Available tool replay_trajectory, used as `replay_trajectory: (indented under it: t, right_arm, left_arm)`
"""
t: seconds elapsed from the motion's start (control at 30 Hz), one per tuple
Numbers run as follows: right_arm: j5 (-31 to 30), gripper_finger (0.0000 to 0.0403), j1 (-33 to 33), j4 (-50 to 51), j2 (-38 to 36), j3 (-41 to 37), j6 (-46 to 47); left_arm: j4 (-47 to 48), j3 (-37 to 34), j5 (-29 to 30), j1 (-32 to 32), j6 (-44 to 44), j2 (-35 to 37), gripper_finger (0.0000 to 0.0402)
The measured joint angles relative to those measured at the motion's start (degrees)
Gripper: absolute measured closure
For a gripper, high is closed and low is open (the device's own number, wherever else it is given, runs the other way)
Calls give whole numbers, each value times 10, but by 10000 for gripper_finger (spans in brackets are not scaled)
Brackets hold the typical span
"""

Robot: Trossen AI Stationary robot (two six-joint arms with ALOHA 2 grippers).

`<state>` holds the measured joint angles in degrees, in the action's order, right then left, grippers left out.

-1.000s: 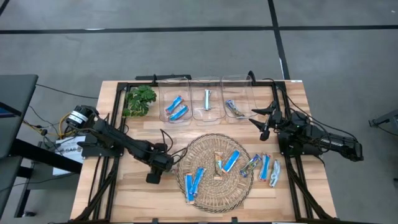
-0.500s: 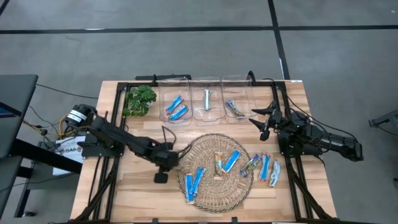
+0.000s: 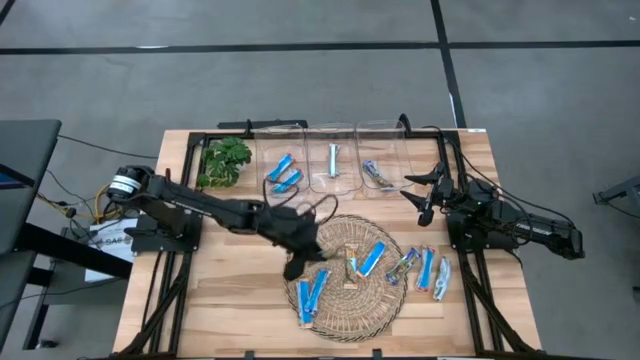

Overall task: Pick and place Granola Bars by type
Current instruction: Put the red granola bar into the left transparent bin

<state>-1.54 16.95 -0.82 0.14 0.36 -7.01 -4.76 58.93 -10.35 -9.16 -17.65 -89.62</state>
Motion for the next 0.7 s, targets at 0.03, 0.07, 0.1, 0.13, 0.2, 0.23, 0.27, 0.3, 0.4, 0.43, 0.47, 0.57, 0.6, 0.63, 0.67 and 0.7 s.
replay_trajectory:
  t: [0.03, 0.07, 0.1, 0.13, 0.2, 0.23, 0.27, 0.3, 0.4, 0.43, 0.47, 0.57, 0.6, 0.63, 0.67, 0.7]
  right_arm:
    - [0, 188, 0, 0, 0, 0, 0]
    - [0, 188, 0, 0, 0, 0, 0]
    - [0, 188, 0, 0, 0, 0, 0]
    - [0, 188, 0, 0, 0, 0, 0]
    - [0, 188, 0, 0, 0, 0, 0]
    - [0, 188, 0, 0, 0, 0, 0]
    - [0, 188, 0, 0, 0, 0, 0]
    - [0, 188, 0, 0, 0, 0, 0]
    - [0, 188, 0, 0, 0, 0, 0]
    - [0, 188, 0, 0, 0, 0, 0]
    - [0, 188, 0, 0, 0, 0, 0]
    - [0, 188, 0, 0, 0, 0, 0]
    - [0, 188, 0, 0, 0, 0, 0]
    - [0, 188, 0, 0, 0, 0, 0]
    - [0, 188, 0, 0, 0, 0, 0]
    - [0, 188, 0, 0, 0, 0, 0]
  left_arm:
    - [-11, 8, 0, 6, 0, 0, 351]
    - [-20, 15, 0, 11, 0, 0, 351]
    - [-28, 22, 1, 17, 0, 0, 351]
    - [-29, 30, 1, 22, 0, 0, 351]
    - [-27, 41, 1, 32, 7, 0, 351]
    - [-27, 43, 1, 37, 13, 0, 351]
    - [-27, 43, 1, 41, 19, 0, 351]
    - [-26, 43, 1, 47, 24, 0, 351]
    - [-17, 43, 2, 64, 33, 0, 351]
    - [-13, 43, 4, 71, 33, 0, 351]
    - [-6, 43, 9, 78, 34, 0, 351]
    - [23, 43, 32, 105, 52, 0, 351]
    - [35, 43, 40, 115, 64, 0, 351]
    - [46, 43, 51, 126, 75, 0, 351]
    - [57, 43, 62, 138, 86, 0, 351]
    - [68, 43, 75, 150, 96, 0, 351]
